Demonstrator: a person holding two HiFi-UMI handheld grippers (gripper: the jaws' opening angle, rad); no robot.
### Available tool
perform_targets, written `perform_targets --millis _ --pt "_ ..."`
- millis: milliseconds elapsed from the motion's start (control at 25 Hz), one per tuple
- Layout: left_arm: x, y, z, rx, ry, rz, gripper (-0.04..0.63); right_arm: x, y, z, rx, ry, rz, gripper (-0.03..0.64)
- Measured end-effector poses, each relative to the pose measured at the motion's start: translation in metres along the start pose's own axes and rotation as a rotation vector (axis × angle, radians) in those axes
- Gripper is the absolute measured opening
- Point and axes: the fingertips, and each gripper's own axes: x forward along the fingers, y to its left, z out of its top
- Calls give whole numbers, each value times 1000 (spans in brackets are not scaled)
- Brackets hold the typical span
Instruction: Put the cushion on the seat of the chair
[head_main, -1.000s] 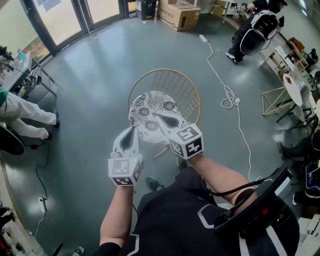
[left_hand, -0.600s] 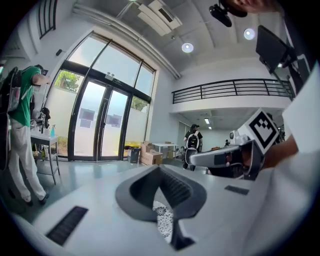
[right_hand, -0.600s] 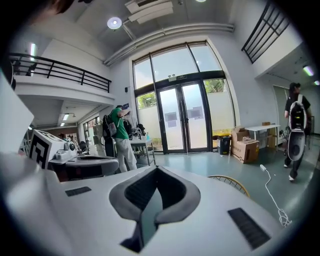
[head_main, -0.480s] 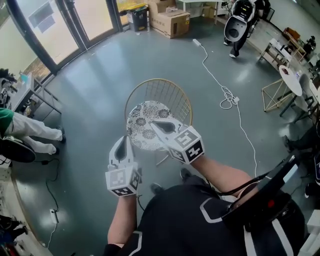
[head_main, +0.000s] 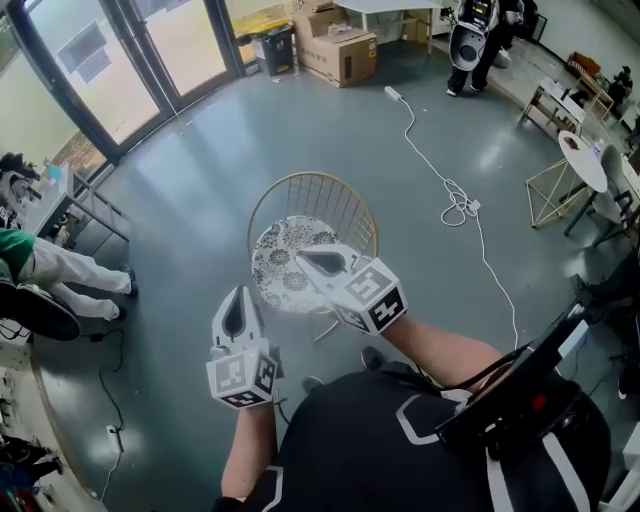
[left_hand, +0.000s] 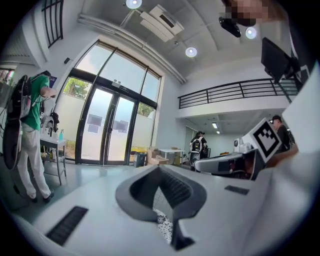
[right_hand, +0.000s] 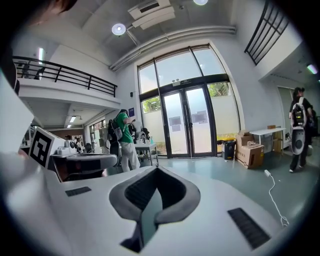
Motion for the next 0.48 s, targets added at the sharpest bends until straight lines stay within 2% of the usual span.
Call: perform_targets --millis 480 --pt "7 3 -5 14 8 28 9 3 -9 -1 -3 -8 12 9"
